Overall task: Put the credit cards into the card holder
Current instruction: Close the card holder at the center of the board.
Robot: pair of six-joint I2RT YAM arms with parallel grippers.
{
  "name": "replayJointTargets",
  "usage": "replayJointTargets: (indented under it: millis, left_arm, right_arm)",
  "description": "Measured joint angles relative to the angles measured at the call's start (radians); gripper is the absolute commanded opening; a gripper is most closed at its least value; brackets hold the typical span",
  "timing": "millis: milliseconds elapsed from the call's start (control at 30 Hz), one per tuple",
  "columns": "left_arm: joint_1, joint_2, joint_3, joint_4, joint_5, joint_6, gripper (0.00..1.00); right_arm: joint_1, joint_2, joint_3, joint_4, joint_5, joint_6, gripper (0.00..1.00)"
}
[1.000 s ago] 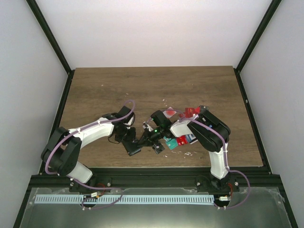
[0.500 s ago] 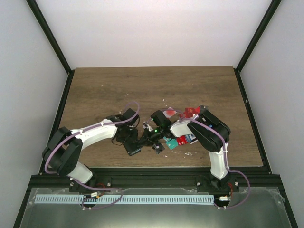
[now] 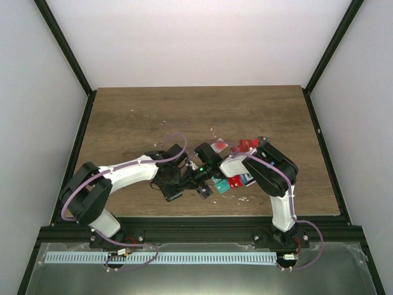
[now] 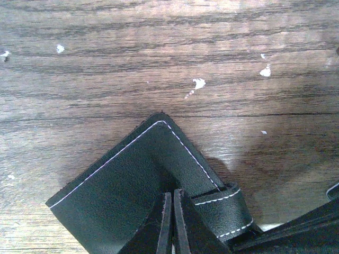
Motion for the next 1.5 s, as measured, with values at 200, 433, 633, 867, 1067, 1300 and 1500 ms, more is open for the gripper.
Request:
replayJointTargets:
  millis: [200,433,633,867,1067,1300,1500]
  left_arm:
    - [-0.047,0.010,0.001,0.000,-0.065,-0.035,0.04]
    - [-0.114,0.002,-0.008,0.000,-0.154,-0.077,0.04]
    - [-0.164,0.001,-0.026,0.006,-0.200,-0.102,0.04]
    - [-0.262,0.043,-0.010,-0.017,-0.285,-0.108,0.04]
    - [-0.291,0.074,0.001,-0.041,-0.348,-0.103,0.04]
    - [-0.323,0.085,-0.008,-0.038,-0.394,-0.095,0.04]
    - [-0.350,0.083,0.015,-0.085,-0.395,-0.098,0.16]
  right_arm:
    - [0.001,-0.005,0.000,-0.007,0.008,-0.008,0.01]
    - [0.003,-0.018,0.001,-0.033,0.027,-0.024,0.01]
    - [-0.005,-0.027,-0.009,-0.039,0.024,-0.023,0.01]
    - [-0.041,-0.044,-0.042,-0.044,-0.024,-0.025,0.08]
    - [-0.098,-0.111,-0.119,-0.068,-0.018,-0.047,0.10]
    - [-0.215,-0.212,-0.184,-0.161,-0.011,-0.101,0.10]
    - [-0.266,-0.246,-0.143,-0.259,-0.005,-0.164,0.10]
